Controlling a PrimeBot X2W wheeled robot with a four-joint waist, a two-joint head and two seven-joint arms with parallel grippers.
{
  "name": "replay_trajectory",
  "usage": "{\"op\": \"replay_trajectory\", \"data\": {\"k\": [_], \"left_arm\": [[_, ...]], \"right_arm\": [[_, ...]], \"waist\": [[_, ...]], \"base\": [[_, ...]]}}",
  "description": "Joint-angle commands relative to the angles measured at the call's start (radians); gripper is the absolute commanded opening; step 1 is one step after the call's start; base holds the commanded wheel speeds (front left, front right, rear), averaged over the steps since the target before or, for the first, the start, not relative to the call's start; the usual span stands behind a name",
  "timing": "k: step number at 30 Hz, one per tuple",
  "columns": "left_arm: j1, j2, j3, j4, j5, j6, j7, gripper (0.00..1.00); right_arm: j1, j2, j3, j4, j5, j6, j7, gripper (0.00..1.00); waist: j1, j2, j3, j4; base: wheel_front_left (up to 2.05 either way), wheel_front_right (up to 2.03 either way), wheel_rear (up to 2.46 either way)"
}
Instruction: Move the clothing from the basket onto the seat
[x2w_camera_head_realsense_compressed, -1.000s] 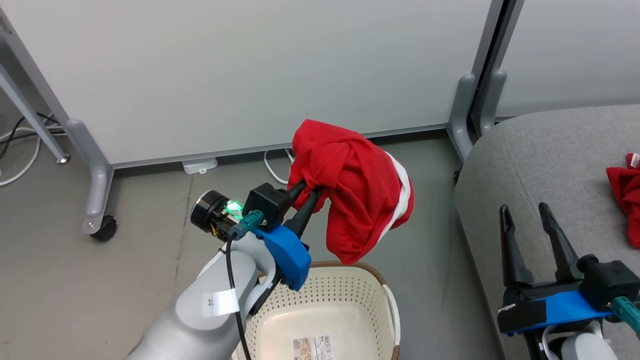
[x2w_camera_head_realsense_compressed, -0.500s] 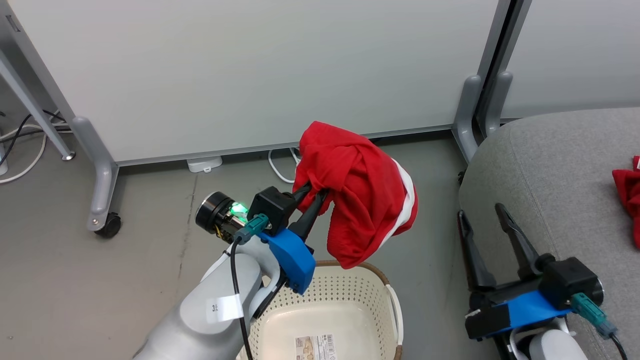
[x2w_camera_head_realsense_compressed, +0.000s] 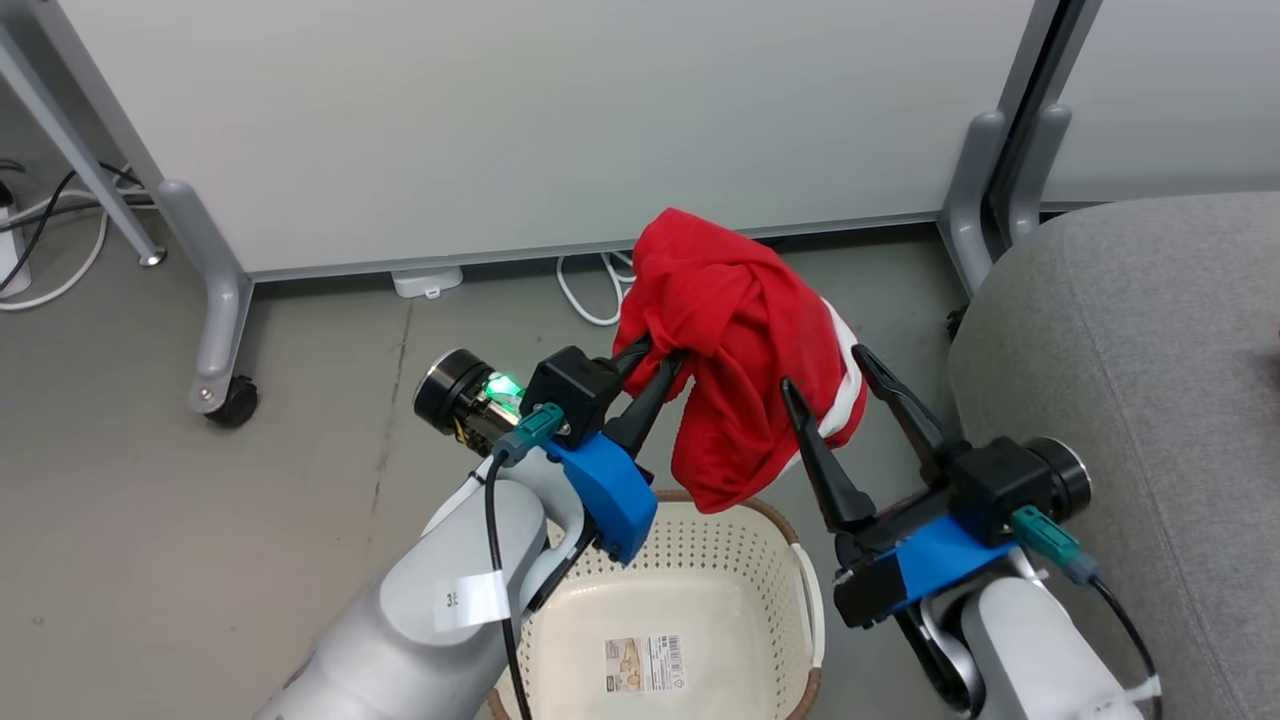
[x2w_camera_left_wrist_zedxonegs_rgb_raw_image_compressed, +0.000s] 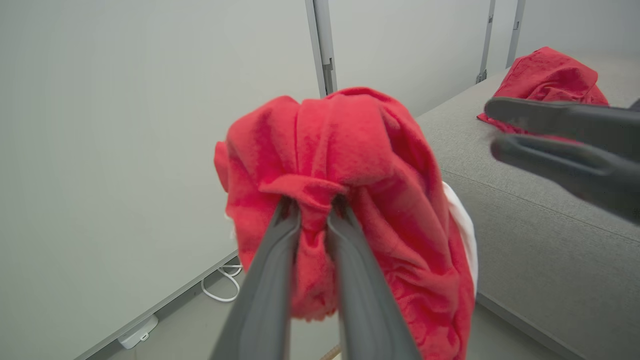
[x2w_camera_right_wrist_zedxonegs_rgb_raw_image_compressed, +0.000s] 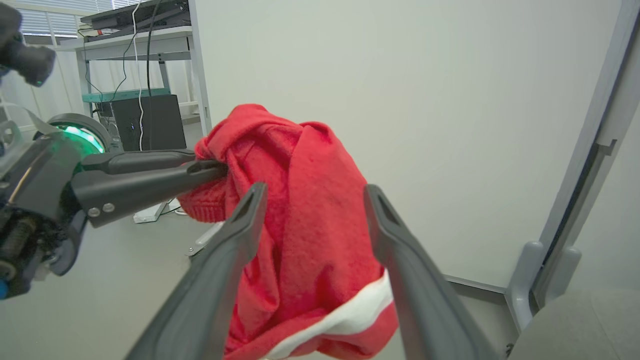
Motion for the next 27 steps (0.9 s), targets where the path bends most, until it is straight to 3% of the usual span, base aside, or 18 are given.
{"op": "replay_trajectory", "data": {"k": [1, 10, 22, 27], "left_arm": [[-0.019, -0.005, -0.005, -0.003, 0.005, -0.004, -0.005, 0.0], [-0.047, -0.023, -0.035, -0.005, 0.005, -0.005, -0.005, 0.0], [-0.083, -0.038, -0.102, -0.033, -0.025, -0.005, -0.005, 0.0], [-0.088, -0.039, -0.119, -0.042, -0.036, -0.005, -0.005, 0.0]], "right_arm": [[-0.034, -0.002, 0.017, 0.03, -0.007, 0.0, 0.0, 1.0], [-0.14, 0.004, 0.098, 0.171, -0.032, 0.0, 0.0, 1.0], [-0.273, 0.013, 0.069, 0.363, -0.132, 0.0, 0.0, 1.0], [-0.294, 0.014, 0.068, 0.384, -0.108, 0.0, 0.0, 1.0]], "waist": [[0.0, -0.0001, 0.012, 0.01], [0.0, -0.0001, 0.04, 0.031], [0.0, -0.0001, 0.069, 0.067], [0.0, -0.0001, 0.073, 0.077]], "base": [[0.0, 0.0, 0.0], [0.0, 0.0, 0.0], [0.0, 0.0, 0.0], [0.0, 0.0, 0.0]]}}
